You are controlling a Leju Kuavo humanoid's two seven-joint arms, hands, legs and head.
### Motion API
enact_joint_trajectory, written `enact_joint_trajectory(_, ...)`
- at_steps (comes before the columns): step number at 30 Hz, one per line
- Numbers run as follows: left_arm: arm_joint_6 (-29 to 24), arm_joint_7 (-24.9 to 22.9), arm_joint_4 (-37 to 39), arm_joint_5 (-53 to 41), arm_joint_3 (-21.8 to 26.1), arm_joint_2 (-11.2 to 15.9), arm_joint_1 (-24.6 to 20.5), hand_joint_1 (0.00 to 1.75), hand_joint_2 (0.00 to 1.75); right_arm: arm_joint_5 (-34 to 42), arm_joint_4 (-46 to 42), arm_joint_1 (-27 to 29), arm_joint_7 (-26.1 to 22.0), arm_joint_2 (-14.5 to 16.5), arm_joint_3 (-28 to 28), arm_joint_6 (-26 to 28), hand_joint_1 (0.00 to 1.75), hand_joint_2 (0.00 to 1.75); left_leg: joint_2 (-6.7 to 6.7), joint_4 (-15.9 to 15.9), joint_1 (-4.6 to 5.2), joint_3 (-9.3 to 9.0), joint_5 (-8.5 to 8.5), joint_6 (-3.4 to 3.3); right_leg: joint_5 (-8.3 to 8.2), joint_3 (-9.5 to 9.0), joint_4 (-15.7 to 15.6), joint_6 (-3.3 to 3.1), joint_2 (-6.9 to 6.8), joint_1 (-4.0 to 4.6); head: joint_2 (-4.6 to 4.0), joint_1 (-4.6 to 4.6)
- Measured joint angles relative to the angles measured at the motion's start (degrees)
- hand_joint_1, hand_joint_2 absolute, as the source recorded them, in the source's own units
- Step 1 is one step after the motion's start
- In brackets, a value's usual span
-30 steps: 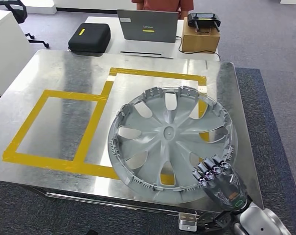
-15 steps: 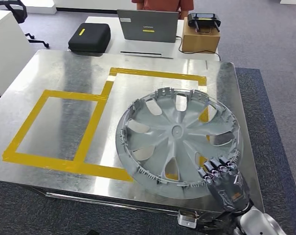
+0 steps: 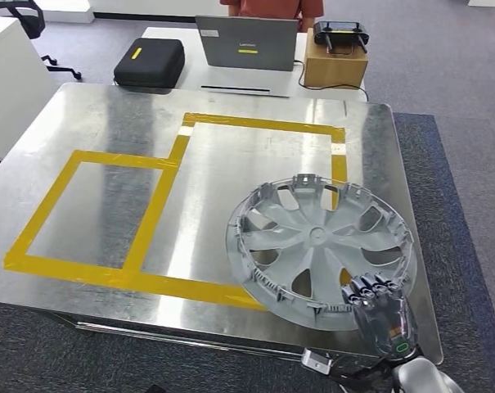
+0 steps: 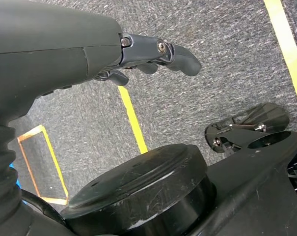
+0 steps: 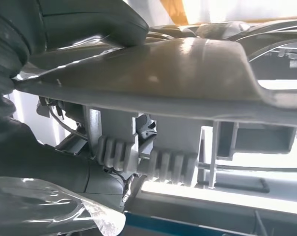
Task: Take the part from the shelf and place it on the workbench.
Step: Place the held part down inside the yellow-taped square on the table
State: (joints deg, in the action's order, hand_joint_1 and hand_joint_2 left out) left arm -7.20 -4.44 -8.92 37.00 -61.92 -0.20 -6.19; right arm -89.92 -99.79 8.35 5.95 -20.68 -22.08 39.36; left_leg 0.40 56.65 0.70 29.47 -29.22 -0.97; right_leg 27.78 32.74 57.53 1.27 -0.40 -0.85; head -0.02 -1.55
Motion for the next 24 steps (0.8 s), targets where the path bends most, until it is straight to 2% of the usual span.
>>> enact_joint_trajectory(18, 0.02, -0.21, -0.01, -0.33, -0.05, 0.03, -0.05, 0.00, 1.75, 0.00, 3.30, 0.36, -0.08, -1.14, -0.42, 0.00, 1.75, 1.75, 0.00, 0.01, 0.01, 0.01, -0.01, -0.01, -0.01, 0.04, 0.00, 0.02, 0.00, 0.00, 0.00, 0.00)
enact_joint_trajectory(22, 0.11, -0.34, -0.02, -0.47, -0.11, 0.09, -0.09, 0.00, 1.75, 0.00, 3.57, 0.32, -0.52, -1.63, -0.43, 0.01, 0.00, 0.00, 0.00, 0.01, 0.01, 0.00, -0.01, -0.01, -0.01, 0.04, 0.00, 0.02, 0.00, -0.01, 0.00, 0.00)
enact_joint_trajectory(24, 0.09, -0.47, -0.02, -0.58, -0.12, 0.11, -0.13, 0.00, 1.75, 0.00, 3.61, 0.27, -1.08, -2.01, -0.43, 0.02, 0.00, 0.00, 0.00, 0.02, 0.02, 0.00, -0.01, -0.01, -0.02, 0.04, 0.00, 0.02, 0.00, -0.01, 0.00, 0.01)
